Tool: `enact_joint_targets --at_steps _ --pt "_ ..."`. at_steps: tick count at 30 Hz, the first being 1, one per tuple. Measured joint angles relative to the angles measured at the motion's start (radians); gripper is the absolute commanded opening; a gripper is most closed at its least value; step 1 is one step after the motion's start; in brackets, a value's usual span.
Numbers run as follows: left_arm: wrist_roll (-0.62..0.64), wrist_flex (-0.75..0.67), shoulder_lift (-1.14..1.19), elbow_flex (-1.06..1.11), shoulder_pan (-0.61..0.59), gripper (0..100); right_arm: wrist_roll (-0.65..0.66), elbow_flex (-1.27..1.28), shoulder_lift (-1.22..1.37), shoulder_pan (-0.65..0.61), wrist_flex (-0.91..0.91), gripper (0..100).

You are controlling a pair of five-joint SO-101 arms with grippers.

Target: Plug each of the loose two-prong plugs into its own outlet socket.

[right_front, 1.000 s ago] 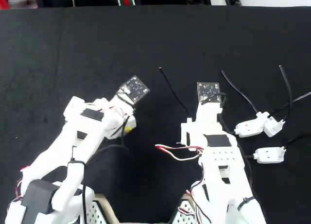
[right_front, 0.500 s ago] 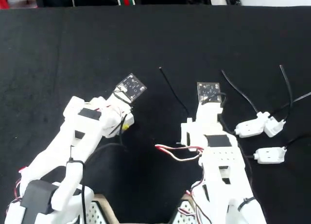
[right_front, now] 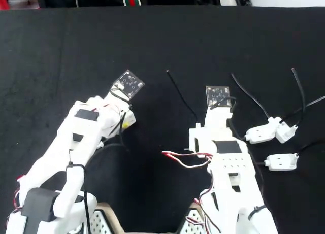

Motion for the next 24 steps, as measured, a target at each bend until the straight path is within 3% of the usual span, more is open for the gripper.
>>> enact_joint_targets --at_steps 24 --pt "0.041 0.021 -0.035 -0.032 -0.071 23 0.0 -0.005 0.0 0.0 0.0 1.1"
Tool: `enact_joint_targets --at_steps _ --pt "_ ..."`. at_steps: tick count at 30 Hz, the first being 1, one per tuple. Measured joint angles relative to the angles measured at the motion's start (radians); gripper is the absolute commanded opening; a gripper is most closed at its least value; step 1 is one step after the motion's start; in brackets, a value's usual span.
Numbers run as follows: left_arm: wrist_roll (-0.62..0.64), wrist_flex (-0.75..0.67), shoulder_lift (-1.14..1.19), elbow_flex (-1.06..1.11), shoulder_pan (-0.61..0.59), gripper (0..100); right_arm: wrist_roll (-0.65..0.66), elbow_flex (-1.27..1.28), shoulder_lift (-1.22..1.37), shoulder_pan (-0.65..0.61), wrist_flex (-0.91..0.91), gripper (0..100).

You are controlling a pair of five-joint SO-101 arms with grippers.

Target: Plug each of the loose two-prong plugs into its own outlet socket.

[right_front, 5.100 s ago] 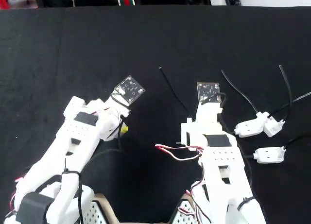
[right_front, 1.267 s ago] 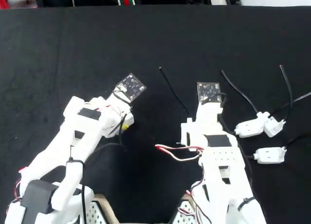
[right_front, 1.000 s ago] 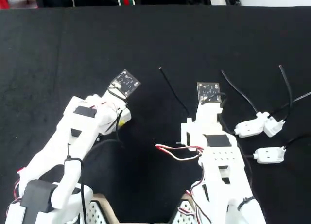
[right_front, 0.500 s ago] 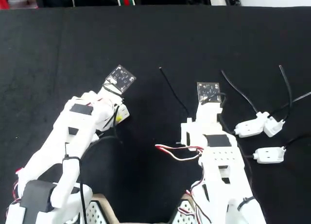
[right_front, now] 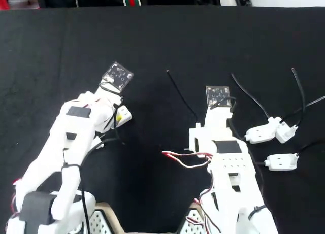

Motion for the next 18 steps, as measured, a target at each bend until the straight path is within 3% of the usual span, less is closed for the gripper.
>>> enact_joint_targets --at_steps 3,7,13,18 --pt "0.049 0.074 -0.097 0.0 -0.006 24 0.0 -0.049 0.0 -0.008 0.0 1.1" --pt "0.129 0.126 -0.304 0.04 -0.075 24 0.0 -0.091 0.0 -0.13 -0.063 1.1" --pt "0.172 0.13 -0.66 0.27 -0.232 24 -0.005 -0.091 0.0 -0.318 -0.236 1.1" --pt "0.244 0.141 -0.945 0.482 -0.338 24 -0.097 -0.095 0.0 -0.436 -0.374 1.1"
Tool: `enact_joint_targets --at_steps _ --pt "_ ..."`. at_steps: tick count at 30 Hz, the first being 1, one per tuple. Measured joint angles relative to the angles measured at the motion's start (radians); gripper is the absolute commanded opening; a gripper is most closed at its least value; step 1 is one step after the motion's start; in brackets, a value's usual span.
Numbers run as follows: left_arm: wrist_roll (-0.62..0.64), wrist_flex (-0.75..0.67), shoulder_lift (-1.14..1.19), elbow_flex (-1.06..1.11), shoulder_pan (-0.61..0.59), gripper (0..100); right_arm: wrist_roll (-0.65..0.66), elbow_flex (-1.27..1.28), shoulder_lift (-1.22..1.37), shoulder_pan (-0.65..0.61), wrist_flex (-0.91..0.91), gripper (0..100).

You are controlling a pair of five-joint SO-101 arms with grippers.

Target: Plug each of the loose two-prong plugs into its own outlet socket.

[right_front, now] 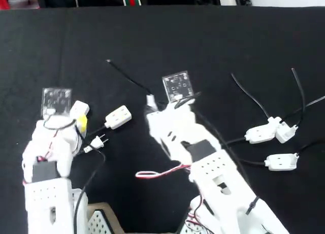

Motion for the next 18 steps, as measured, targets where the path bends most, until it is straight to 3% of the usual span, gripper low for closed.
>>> enact_joint_targets --at_steps 5,9,18 --pt "0.077 0.0 -0.285 0.173 0.003 24 -0.144 -0.091 0.0 -0.086 -0.038 1.1" --pt "0.087 0.052 -0.48 0.267 0.078 24 -0.269 -0.183 0.0 -0.149 -0.04 1.1" --pt "0.097 0.002 -0.505 0.267 0.25 24 -0.433 -0.23 0.0 -0.29 -0.006 1.1"
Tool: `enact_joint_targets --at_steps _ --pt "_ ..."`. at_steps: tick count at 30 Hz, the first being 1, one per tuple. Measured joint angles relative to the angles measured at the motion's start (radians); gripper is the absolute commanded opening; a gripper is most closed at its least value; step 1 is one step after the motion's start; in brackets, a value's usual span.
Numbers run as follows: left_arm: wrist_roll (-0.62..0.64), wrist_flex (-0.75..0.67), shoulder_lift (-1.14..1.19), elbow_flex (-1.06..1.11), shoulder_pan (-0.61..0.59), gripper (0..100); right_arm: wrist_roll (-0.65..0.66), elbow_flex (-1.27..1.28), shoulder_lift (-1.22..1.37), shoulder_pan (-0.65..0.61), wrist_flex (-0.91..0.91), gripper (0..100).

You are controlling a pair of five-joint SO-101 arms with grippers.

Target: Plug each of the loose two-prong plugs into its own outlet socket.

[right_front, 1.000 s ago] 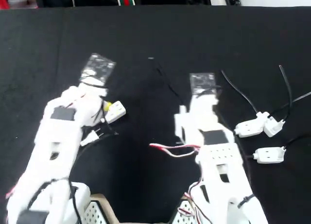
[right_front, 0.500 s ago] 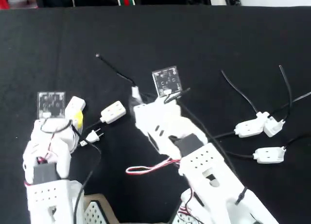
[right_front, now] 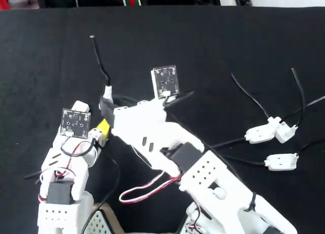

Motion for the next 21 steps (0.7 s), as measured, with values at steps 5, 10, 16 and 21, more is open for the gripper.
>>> enact_joint_targets --at_steps 5,10,16,21 --pt "0.095 -0.086 0.0 0.0 0.008 24 -0.011 -0.054 0.002 -0.006 0.141 1.1" --pt "0.135 -0.107 0.0 0.0 0.005 24 -0.014 -0.066 0.0 -0.006 0.201 1.1" --pt "0.138 -0.107 0.0 -0.002 0.002 24 -0.014 -0.066 0.002 -0.006 0.206 1.1" --pt "0.138 -0.034 -0.002 -0.02 0.026 24 -0.028 -0.066 0.002 -0.006 0.206 1.1"
